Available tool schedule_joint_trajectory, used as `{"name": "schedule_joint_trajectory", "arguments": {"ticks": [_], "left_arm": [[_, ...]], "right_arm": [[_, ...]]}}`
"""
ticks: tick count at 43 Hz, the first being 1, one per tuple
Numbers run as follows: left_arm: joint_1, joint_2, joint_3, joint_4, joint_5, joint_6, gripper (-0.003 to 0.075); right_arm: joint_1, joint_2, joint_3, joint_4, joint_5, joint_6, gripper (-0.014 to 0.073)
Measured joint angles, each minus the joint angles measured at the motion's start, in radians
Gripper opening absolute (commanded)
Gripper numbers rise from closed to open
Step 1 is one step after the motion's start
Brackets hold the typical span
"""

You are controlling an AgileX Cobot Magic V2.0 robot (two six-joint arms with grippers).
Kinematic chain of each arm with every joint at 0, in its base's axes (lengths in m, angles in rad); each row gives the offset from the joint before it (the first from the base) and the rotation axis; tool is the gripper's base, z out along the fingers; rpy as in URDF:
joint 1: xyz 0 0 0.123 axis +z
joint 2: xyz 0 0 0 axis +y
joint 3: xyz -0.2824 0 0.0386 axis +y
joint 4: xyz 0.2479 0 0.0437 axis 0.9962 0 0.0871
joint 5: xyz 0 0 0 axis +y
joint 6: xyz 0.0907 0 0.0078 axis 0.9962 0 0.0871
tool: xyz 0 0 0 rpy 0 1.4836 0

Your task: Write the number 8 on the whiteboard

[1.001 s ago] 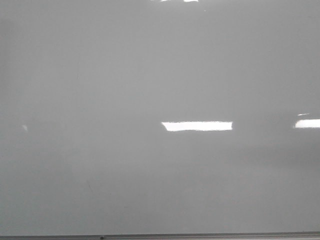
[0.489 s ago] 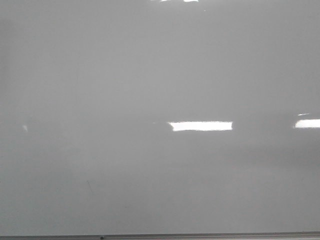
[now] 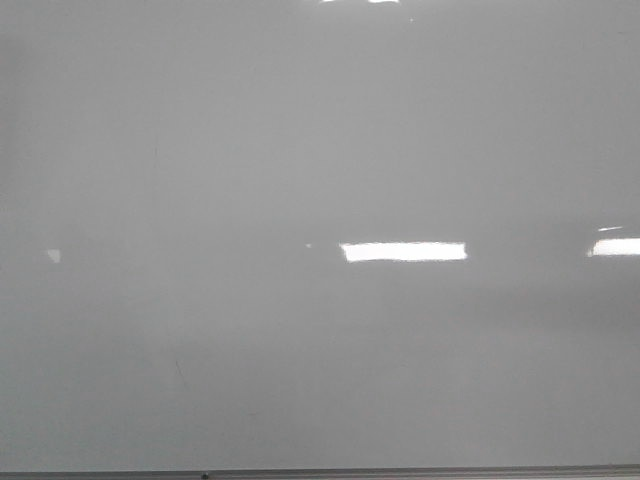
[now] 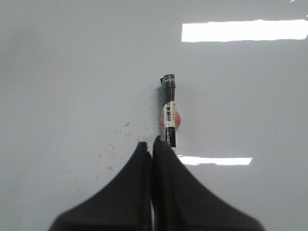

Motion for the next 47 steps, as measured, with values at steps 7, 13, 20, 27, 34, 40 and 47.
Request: {"name": "schedule_joint_trajectory", "arguments": {"ticks": [7,13,20,27,34,40,47], "left_arm": [[0.000,0.011,-0.149,0.000,0.114,0.000,-0.0021],[0.000,0.097,-0.327,0.000,0.233,0.000,-0.0021],[0.000,0.257,-0.530,0.000,0.398,0.000,-0.0021],[0.000,0.398,-0.671,-0.012,0.507,0.000,-0.0021],[0.000,0.506,-0.698,-0.037,0.524,0.000,-0.0021],[0.000,0.570,-0.698,-0.043,0.536,0.000,-0.0021],[0.000,0.623,-0.698,-0.043,0.558,0.000,-0.0021]], "right_arm": [[0.000,0.000,-0.122,-0.005,0.081,0.000,-0.0069],[0.000,0.062,-0.250,-0.045,0.153,0.000,-0.0069],[0.000,0.222,-0.428,-0.070,0.257,0.000,-0.0069],[0.000,0.387,-0.581,-0.070,0.337,0.000,-0.0069],[0.000,0.546,-0.669,-0.070,0.367,0.000,-0.0069],[0.000,0.656,-0.681,-0.070,0.369,0.000,-0.0069],[0.000,0.755,-0.681,-0.070,0.373,0.000,-0.0069]]}}
